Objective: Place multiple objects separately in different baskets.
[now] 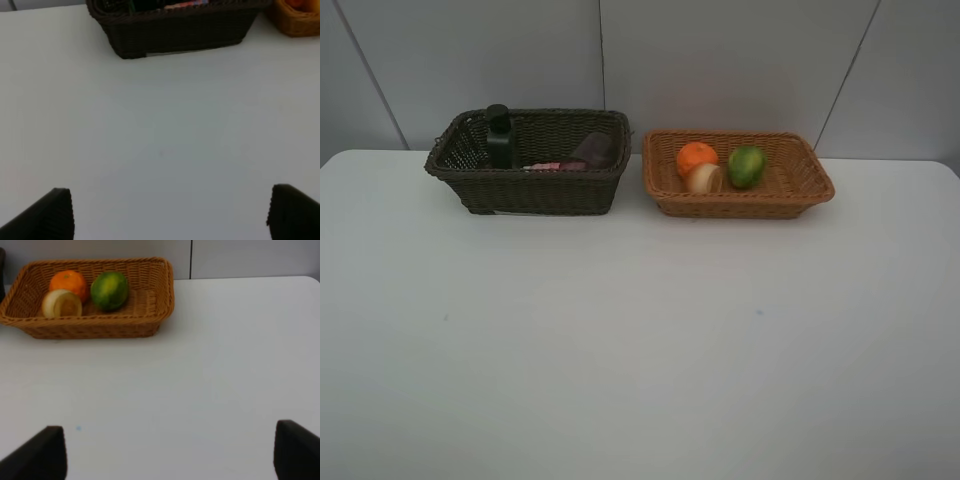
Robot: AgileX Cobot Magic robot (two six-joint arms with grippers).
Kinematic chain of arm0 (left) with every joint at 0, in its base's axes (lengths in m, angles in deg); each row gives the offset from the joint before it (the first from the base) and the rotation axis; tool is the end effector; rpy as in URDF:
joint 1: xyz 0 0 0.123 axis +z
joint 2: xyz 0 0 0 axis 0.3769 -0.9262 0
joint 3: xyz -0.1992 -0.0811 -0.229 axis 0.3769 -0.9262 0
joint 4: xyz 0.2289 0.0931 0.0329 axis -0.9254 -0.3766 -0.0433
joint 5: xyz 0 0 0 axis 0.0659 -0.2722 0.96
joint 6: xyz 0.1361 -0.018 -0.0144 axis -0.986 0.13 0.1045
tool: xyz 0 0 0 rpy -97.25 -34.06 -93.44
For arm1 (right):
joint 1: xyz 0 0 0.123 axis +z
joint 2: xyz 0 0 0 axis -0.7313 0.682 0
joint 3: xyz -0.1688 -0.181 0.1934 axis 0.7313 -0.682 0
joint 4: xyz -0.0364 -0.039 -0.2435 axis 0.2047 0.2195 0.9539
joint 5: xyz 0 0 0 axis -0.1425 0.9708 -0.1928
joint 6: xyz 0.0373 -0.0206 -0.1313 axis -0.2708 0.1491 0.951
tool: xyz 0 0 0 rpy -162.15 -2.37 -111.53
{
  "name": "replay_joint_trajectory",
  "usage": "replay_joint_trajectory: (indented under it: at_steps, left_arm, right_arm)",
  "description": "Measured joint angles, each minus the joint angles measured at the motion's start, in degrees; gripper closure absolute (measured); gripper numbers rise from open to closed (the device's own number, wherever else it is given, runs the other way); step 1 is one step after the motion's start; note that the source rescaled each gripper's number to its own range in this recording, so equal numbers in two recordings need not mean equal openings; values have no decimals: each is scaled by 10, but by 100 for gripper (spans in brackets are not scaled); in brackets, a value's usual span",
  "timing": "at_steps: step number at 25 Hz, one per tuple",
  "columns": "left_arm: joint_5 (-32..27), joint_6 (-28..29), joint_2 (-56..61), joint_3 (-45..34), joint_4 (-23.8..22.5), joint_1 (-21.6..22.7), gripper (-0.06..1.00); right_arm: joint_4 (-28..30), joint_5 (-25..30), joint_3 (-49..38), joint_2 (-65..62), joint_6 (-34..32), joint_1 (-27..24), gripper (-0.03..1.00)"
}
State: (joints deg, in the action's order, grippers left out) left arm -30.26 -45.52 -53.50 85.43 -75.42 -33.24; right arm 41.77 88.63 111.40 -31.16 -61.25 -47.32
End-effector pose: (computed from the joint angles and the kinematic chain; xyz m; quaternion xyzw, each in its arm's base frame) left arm 0.0041 0.0023 0.2564 0.0528 0.8494 -0.0555 0.5222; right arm 0.0028 -0.0038 0.2614 0.0191 0.8465 -0.0071 0.5321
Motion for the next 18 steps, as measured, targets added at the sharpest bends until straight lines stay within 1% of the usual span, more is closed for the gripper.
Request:
replay_joint_trajectory:
  at_steps: [5, 8, 10, 18]
  left_arm:
    - [0, 0, 0, 0, 1, 54, -6]
    - [0, 0, 0, 0, 1, 80, -6]
    - [0, 0, 0, 0, 1, 88, -6]
    - [0, 0, 0, 0, 1, 88, -6]
  right_arm:
    - [0, 0, 0, 0, 0, 0, 17]
    - [0, 0, 0, 0, 0, 0, 17]
    - [0, 0, 0, 0, 0, 0, 17]
    - [0, 0, 0, 0, 0, 0, 17]
